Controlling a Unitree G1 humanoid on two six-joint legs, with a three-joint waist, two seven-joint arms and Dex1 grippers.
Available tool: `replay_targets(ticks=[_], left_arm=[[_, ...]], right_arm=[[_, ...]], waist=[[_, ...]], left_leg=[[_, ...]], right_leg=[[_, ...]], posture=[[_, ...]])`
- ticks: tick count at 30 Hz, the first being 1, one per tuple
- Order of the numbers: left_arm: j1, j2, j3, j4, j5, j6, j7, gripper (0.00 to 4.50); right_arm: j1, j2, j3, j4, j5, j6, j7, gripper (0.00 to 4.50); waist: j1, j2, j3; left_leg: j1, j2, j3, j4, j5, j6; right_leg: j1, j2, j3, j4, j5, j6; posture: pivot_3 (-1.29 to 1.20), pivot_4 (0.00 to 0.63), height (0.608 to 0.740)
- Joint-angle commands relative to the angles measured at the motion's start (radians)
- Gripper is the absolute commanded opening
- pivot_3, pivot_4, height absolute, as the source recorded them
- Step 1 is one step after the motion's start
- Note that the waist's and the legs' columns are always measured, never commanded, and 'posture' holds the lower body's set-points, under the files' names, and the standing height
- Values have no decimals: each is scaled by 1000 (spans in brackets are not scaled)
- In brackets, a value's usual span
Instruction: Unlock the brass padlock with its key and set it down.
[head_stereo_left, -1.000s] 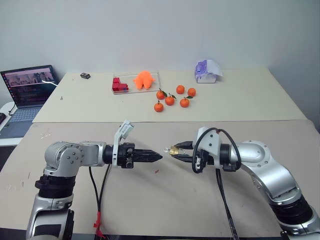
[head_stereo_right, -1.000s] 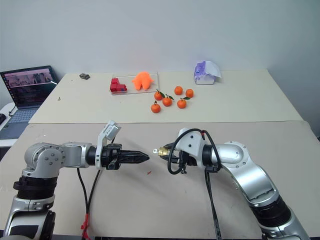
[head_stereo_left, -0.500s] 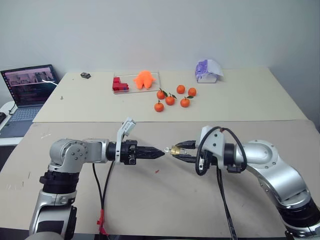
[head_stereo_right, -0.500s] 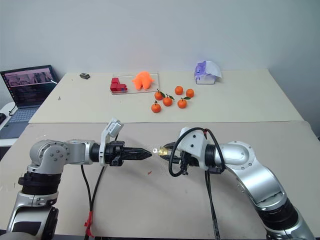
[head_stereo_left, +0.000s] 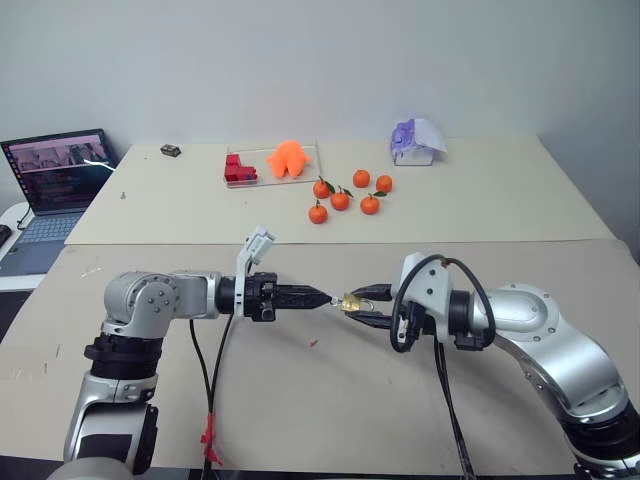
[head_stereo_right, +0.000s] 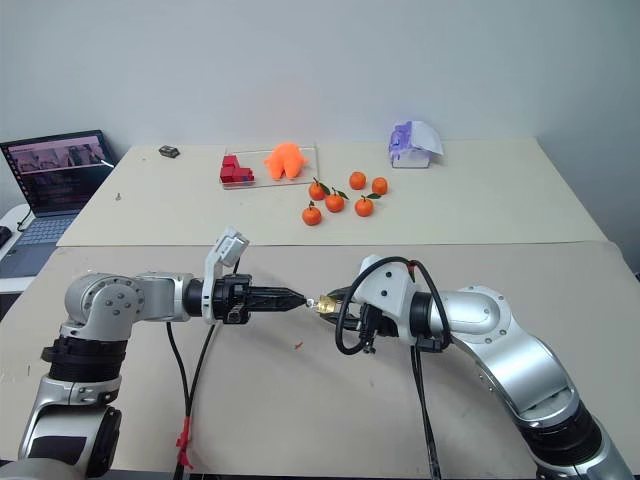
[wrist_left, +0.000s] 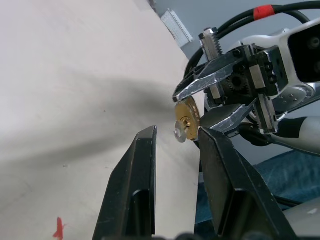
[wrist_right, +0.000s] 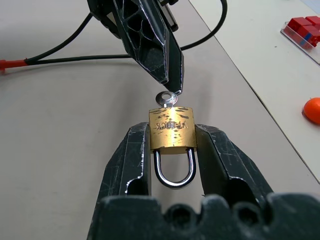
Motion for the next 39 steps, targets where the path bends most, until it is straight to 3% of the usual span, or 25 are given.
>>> replay_targets(ticks=[1,15,20,30,39], left_arm=[[-12,-2,14,-17,-8,-16,-12,1354],[5,-18,13,-29,-19,-1,-5,1354],[2,-21,13,-26,-18,-1,-8,104],[14,6,-40,-66,26,-59,-58,104],[32,69,-164,-151,193,-363,-245,104]], right_arm=[[-5,3,-12,-39,13,-3,-16,918],[-21,-2,-10,-40,24,-1,-28,918],[-23,-3,-11,-43,27,4,-31,918],[-25,-5,-16,-44,33,10,-34,918],[-30,-7,-22,-49,47,29,-38,918]], waist=[[0,0,0],[0,0,0],[0,0,0],[0,-1,0],[1,-1,0]], left_leg=[[0,0,0,0,0,0],[0,0,0,0,0,0],[0,0,0,0,0,0],[0,0,0,0,0,0],[0,0,0,0,1,-1]], right_leg=[[0,0,0,0,0,0],[0,0,0,0,0,0],[0,0,0,0,0,0],[0,0,0,0,0,0],[-2,0,0,-1,0,0]], posture=[[0,150,735],[0,150,735],[0,150,735],[0,150,735],[0,150,735]])
